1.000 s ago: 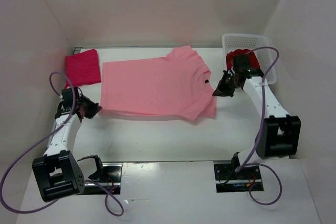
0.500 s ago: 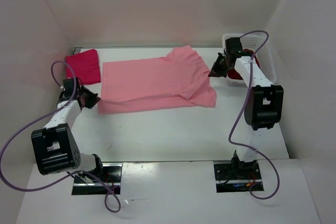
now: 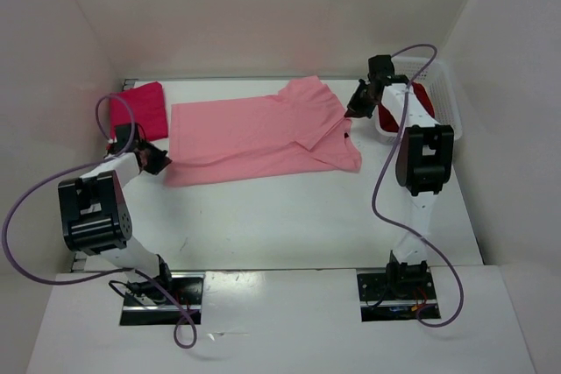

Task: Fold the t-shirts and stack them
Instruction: Fold the flattened tshirt in 1/3 of the way

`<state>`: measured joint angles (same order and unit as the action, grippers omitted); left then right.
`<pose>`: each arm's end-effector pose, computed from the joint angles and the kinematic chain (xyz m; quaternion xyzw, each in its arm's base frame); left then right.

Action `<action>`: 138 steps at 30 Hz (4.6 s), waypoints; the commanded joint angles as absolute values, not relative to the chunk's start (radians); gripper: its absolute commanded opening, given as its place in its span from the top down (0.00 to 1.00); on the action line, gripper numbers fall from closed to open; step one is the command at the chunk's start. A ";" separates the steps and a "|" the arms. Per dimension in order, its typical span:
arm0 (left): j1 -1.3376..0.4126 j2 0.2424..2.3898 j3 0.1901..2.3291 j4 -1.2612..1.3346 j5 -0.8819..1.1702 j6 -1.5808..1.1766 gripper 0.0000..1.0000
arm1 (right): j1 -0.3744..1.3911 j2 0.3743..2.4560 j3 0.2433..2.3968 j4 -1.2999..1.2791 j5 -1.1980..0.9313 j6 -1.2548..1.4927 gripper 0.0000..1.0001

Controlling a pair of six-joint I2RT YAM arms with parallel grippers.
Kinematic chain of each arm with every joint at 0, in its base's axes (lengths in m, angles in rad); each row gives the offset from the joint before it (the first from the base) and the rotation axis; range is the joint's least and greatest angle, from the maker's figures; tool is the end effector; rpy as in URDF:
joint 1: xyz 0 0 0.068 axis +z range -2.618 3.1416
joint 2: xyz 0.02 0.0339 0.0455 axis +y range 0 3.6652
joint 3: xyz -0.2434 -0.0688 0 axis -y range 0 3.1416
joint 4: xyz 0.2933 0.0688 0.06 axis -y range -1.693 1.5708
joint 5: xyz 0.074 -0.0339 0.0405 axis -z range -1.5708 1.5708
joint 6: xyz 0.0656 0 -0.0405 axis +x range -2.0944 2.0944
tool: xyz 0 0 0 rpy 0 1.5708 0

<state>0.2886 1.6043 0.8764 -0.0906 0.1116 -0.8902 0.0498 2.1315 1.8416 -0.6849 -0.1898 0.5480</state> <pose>0.3684 0.1018 0.1048 -0.4992 0.7833 -0.1582 0.3349 0.5241 0.0385 0.1787 0.2076 0.9291 0.1726 0.2527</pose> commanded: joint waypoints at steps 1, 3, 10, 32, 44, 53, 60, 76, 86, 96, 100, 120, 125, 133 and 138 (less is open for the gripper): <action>0.273 1.644 0.917 -0.009 0.081 -0.891 1.00 | 0.069 2.160 1.946 -0.641 -0.149 0.549 1.00; 0.273 1.658 0.939 -0.009 0.081 -0.891 0.98 | 0.078 2.193 1.976 -0.641 -0.121 0.549 1.00; 0.273 1.551 0.927 -0.009 0.029 -0.891 0.54 | 0.089 2.186 2.016 -0.663 -0.121 0.549 0.98; 0.273 1.347 0.618 -0.095 0.084 -0.933 0.66 | 0.098 1.655 1.152 -0.509 -0.098 0.529 0.86; 0.273 1.456 0.615 -0.029 0.097 -0.962 0.76 | 0.098 1.716 1.072 -0.463 0.023 0.606 0.51; 0.273 1.526 0.647 -0.029 0.051 -0.962 1.00 | 0.098 1.779 1.149 -0.399 0.043 0.637 0.64; 0.273 1.539 0.681 -0.048 0.011 -0.953 1.00 | 0.098 1.851 1.189 -0.365 0.046 0.637 0.71; 0.285 1.467 0.703 -0.236 -0.044 -0.839 1.00 | 0.098 1.603 1.039 -0.547 -0.024 0.680 1.00; 0.314 1.278 0.635 -0.377 -0.034 -0.796 1.00 | 0.064 1.353 0.930 -0.759 -0.130 0.649 1.00; 0.365 1.284 0.623 -0.301 0.011 -0.796 1.00 | 0.064 1.548 0.991 -0.488 -0.150 0.583 0.66; 0.365 1.281 0.589 -0.250 0.044 -0.818 1.00 | 0.064 1.626 1.002 -0.356 -0.141 0.583 0.60; 0.365 1.312 0.580 -0.193 0.104 -0.808 1.00 | 0.118 1.687 0.960 -0.285 0.049 0.773 0.96; 0.365 1.312 0.571 -0.193 0.104 -0.808 1.00 | 0.118 1.609 0.933 -0.319 0.060 0.788 0.65; 0.365 1.302 0.571 -0.193 0.114 -0.808 1.00 | 0.118 1.496 0.933 -0.365 0.051 0.779 0.53; 0.365 1.302 0.571 -0.193 0.124 -0.799 1.00 | 0.118 1.555 0.879 -0.321 -0.001 0.788 0.53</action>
